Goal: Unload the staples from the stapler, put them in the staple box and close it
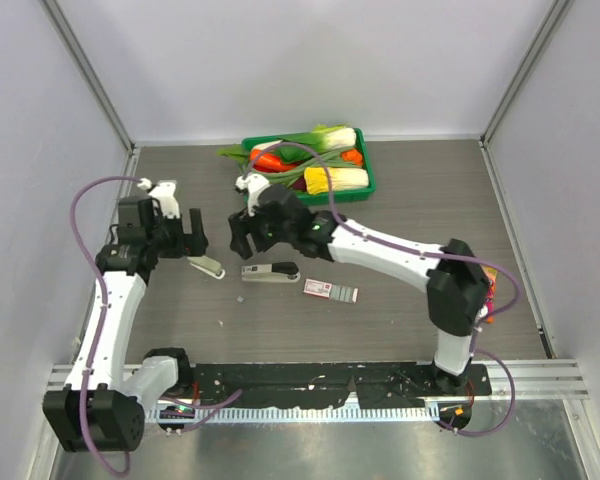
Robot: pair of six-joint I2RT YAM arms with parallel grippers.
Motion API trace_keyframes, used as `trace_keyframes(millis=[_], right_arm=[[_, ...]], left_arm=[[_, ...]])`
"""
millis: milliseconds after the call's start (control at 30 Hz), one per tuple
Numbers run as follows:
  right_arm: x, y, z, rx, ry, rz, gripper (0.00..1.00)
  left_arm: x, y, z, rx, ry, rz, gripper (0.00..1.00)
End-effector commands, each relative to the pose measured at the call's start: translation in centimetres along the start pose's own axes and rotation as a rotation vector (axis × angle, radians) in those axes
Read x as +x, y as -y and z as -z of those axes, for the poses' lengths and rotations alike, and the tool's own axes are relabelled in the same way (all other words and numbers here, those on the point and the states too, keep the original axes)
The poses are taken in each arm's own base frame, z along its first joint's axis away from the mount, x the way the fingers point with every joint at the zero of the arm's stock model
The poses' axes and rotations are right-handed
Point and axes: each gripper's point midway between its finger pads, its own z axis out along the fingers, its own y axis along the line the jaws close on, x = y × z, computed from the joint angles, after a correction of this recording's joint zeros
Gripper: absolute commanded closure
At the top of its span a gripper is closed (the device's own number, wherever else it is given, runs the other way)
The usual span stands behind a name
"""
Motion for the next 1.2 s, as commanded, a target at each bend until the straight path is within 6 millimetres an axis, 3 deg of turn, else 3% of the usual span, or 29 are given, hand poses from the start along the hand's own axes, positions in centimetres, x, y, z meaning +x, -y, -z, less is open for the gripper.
trace_keyframes(millis=[0,33,133,367,700,900,1033,1167], right_arm=[[3.0,2.8,2.8,-0.075,-0.073,0.177,0.25],[5.6,4.0,3.1,-0.055,-0.135,0.196,0.25],[8.5,6.1,4.0,-0.007,-0.202,0.257,0.24],[9.5,6.6,3.6,-0.007,-0.225,0.282,0.24],[10.9,8.1,1.6,0.032,-0.286,0.345,0.25],[11.0,8.4,0.5,0.055,-0.288,0.387,0.27],[11.3,8.2,0.0,0.048,-0.283,0.375,0.32],[11.4,8.2,-0.2,0.049,-0.281,0.354,0.48]], left_arm=[[-0.1,3.1,-0.9,0.03,0.03,-0.15,0.05],[0.4,4.2,-1.1,0.042,0.028,-0.199,0.05],[0.8,4.6,-1.5,0.057,0.02,-0.209,0.05],[2.0,6.2,-1.9,0.117,-0.03,-0.28,0.05],[3.5,6.4,-2.2,0.141,-0.068,-0.335,0.04],[3.4,6.6,-2.0,0.149,-0.061,-0.343,0.04],[3.8,6.5,-2.2,0.15,-0.069,-0.342,0.04],[4.6,6.5,-2.3,0.145,-0.081,-0.368,0.04]])
